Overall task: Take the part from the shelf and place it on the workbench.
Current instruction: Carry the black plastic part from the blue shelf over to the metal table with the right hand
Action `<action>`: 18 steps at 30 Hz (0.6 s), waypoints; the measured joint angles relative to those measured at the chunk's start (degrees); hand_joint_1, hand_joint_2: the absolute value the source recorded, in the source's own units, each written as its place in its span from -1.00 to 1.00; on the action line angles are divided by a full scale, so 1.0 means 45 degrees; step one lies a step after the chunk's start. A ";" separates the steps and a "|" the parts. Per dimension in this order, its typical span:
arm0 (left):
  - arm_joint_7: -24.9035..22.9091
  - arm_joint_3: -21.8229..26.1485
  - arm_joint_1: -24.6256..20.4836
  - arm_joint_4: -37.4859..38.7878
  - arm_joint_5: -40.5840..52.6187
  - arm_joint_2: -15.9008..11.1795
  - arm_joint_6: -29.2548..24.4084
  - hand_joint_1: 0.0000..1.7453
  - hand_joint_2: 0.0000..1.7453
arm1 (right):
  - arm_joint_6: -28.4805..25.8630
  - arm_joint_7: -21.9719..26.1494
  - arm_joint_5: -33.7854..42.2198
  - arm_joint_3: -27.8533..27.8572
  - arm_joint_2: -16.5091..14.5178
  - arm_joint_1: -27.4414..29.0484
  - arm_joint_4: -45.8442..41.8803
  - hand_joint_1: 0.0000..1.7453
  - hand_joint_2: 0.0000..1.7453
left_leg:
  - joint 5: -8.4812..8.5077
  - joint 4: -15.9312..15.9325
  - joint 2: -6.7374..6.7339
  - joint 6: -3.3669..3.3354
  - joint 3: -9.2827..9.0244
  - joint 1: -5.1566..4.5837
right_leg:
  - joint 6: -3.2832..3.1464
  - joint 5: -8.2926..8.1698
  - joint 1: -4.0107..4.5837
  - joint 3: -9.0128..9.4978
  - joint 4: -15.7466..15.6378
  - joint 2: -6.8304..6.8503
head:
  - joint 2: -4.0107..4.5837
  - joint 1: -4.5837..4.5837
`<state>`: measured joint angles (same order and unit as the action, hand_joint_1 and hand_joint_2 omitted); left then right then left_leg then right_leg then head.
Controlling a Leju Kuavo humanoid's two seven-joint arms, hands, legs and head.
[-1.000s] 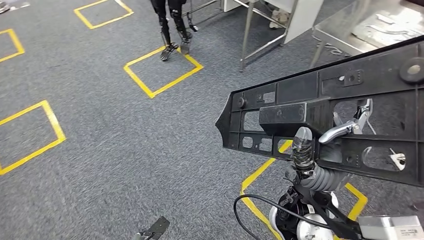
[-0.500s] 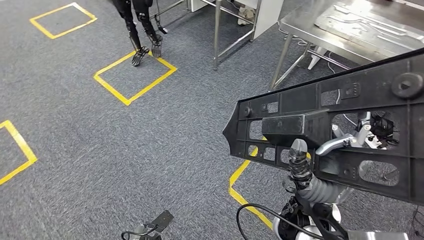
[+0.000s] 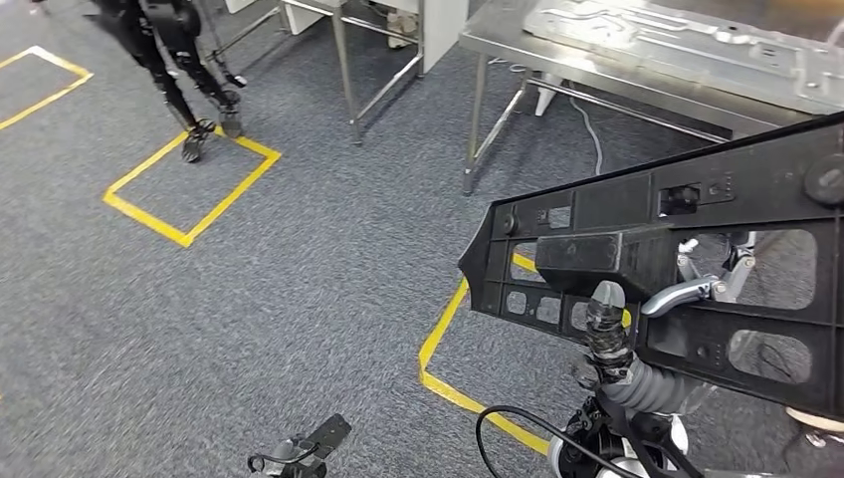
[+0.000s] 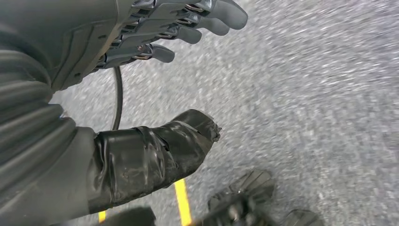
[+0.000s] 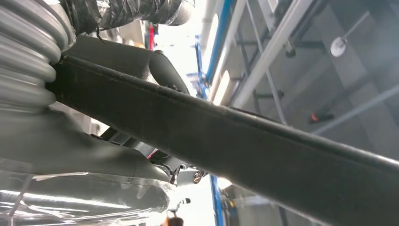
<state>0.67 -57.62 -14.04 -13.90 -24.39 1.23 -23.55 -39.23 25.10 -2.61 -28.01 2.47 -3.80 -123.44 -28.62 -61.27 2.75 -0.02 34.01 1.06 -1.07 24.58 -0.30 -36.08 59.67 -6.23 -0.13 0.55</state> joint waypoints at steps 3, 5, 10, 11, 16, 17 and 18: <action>0.0085 -0.0039 -0.0092 0.0000 0.0121 -0.0005 0.0142 -1.00 1.00 | 0.0000 -0.0102 -0.0153 0.0021 -0.0033 0.0090 -0.0086 1.00 1.00 | 0.0011 0.0529 0.0089 -0.0113 -0.0255 -0.0041 | 0.0250 -0.0075 -0.0072 -0.0134 -0.0008 -0.0400 | 0.0000 0.0010; 0.0110 -0.0046 -0.0173 0.0000 0.0195 0.0016 0.0280 -1.00 1.00 | -0.0001 -0.0154 -0.0249 0.0052 -0.0034 0.0198 -0.0157 1.00 1.00 | 0.0104 0.0673 -0.0178 -0.0266 -0.0350 -0.0007 | 0.0400 0.0004 -0.0059 -0.0221 0.0118 -0.0083 | 0.0000 -0.0012; 0.0092 -0.0063 -0.0129 0.0000 0.0377 0.0038 0.0450 -1.00 1.00 | -0.0005 -0.0257 -0.0655 0.0108 -0.0034 0.0421 -0.0324 1.00 1.00 | 0.0087 0.0814 -0.1010 -0.0458 -0.0506 -0.0005 | 0.0651 0.1300 -0.0142 -0.1728 0.3096 0.1267 | 0.0000 -0.0121; 0.0104 -0.0063 -0.0108 0.0000 0.0394 0.0041 0.0448 -1.00 1.00 | -0.0005 -0.0312 -0.0740 0.0112 -0.0034 0.0499 -0.0364 1.00 1.00 | 0.0047 0.0808 -0.1195 -0.0441 -0.0531 -0.0001 | 0.0690 0.1169 -0.0183 -0.1775 0.3153 0.1322 | 0.0000 -0.0120; 0.0136 -0.0063 -0.0209 0.0000 0.0175 0.0097 0.0449 -1.00 1.00 | -0.0004 -0.0505 -0.0875 0.0119 -0.0034 0.0591 -0.0561 1.00 1.00 | -0.0256 0.0720 -0.1862 -0.0118 -0.0761 -0.0080 | 0.0597 -0.0090 -0.0091 -0.0179 0.0102 0.2297 | 0.0000 -0.0124; 0.0133 -0.0063 -0.0219 0.0000 0.0103 0.0097 0.0454 -1.00 1.00 | -0.0004 -0.0522 -0.0880 0.0120 -0.0034 0.0594 -0.0581 1.00 1.00 | -0.0288 0.0740 -0.1977 -0.0054 -0.0803 -0.0118 | 0.0512 -0.0021 -0.0037 -0.0161 0.0062 0.2276 | 0.0000 -0.0120; 0.0132 -0.0063 -0.0226 0.0000 0.0061 0.0102 0.0459 -1.00 1.00 | -0.0004 -0.0534 -0.0884 0.0120 -0.0034 0.0603 -0.0605 1.00 1.00 | -0.0320 0.0759 -0.2112 0.0010 -0.0859 -0.0125 | 0.0427 -0.0032 -0.0050 -0.0171 0.0049 0.2102 | 0.0000 -0.0113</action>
<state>1.27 -57.90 -15.06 -13.90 -24.11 1.69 -21.49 -39.25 22.69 -6.58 -27.47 2.32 -1.08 -126.16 -30.06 -57.86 -6.76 0.02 30.15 0.49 0.85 24.44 -0.53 -36.85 59.89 3.22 -0.13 0.04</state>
